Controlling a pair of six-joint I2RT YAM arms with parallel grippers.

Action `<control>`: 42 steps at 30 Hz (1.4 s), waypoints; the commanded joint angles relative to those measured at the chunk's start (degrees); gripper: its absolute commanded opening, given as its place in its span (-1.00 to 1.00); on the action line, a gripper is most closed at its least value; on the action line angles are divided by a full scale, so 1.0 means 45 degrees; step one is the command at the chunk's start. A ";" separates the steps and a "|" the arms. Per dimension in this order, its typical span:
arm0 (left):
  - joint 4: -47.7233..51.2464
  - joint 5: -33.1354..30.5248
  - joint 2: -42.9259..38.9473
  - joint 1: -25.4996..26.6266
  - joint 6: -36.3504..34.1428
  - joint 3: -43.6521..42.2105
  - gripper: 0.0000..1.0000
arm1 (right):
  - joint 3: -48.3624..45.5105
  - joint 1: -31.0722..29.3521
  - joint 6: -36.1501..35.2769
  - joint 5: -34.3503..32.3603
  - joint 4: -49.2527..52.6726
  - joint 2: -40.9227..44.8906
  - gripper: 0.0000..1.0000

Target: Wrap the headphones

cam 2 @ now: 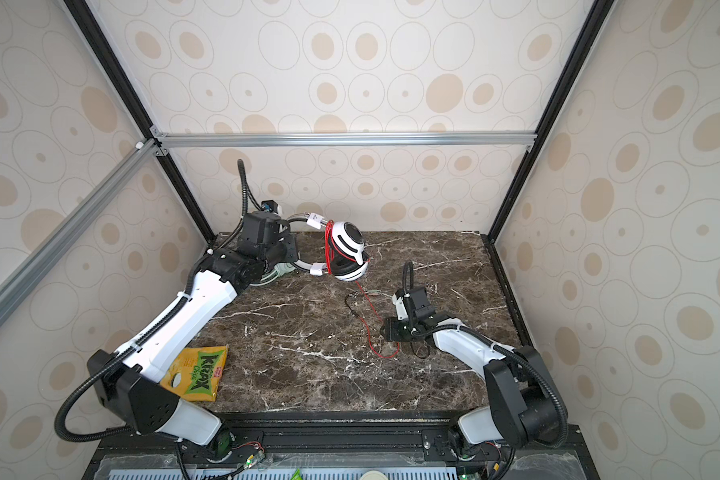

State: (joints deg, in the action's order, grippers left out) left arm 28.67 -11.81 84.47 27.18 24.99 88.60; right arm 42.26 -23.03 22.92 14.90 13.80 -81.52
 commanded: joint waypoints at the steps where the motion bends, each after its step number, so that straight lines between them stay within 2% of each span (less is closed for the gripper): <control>1: -0.1872 0.0516 -0.1022 0.0038 0.0370 0.0088 -1.00 | -0.0344 0.0113 0.0159 -0.0244 -0.0227 -0.0246 0.06; 10: -0.1917 0.0498 -0.1367 0.0034 0.0344 0.0069 -1.00 | -0.0530 0.0119 0.0385 0.0386 -0.1147 -0.1178 -0.09; 14: -0.1884 0.0421 -0.1406 0.0034 0.0342 0.0080 -1.00 | -0.0624 0.0112 0.0290 0.0545 -0.1451 -0.1054 -0.29; 15: -0.1877 0.0416 -0.1404 0.0034 0.0344 0.0083 -1.00 | -0.0660 0.0117 0.0215 0.0610 -0.1527 -0.0951 -0.38; 19: -0.1817 0.0244 -0.1301 -0.0014 0.0403 0.0108 -1.00 | -0.0899 0.0117 -0.0402 0.0739 -0.1549 -0.0135 -1.00; 26: -0.1800 0.0151 -0.1090 -0.0256 0.0607 0.0068 -1.00 | -0.1308 0.0117 -0.1599 -0.0216 -0.0083 0.2288 -1.00; 30: -0.1408 -0.0519 -0.0747 -0.0409 0.0843 0.0289 -1.00 | -0.1128 -0.0136 -0.2238 -0.0512 0.1372 0.3738 -1.00; 31: -0.1195 -0.0790 -0.0587 -0.0434 0.0937 0.0431 -1.00 | -0.1044 -0.0477 -0.2517 -0.0683 0.1707 0.4154 -1.00; 34: -0.0631 -0.1567 -0.0143 -0.0616 0.1214 0.0807 -1.00 | -0.0239 -0.2109 -0.3222 -0.2616 0.3301 0.4838 -1.00; 38: 0.0061 -0.2555 0.0423 -0.1006 0.1804 0.1135 -1.00 | 0.0698 -0.3980 -0.3641 -0.4491 0.4954 0.5631 -1.00; 40: 0.0430 -0.3026 0.0717 -0.1226 0.2221 0.1259 -1.00 | 0.1045 -0.4765 -0.3800 -0.5018 0.5412 0.5965 -1.00; 42: 0.0682 -0.3295 0.0957 -0.1440 0.2583 0.1326 -1.00 | 0.1308 -0.5350 -0.4107 -0.4857 0.5598 0.6119 -1.00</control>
State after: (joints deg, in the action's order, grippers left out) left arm 31.90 -22.11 89.19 22.06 30.63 90.24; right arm 46.06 -44.56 7.51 -2.44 32.99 -55.29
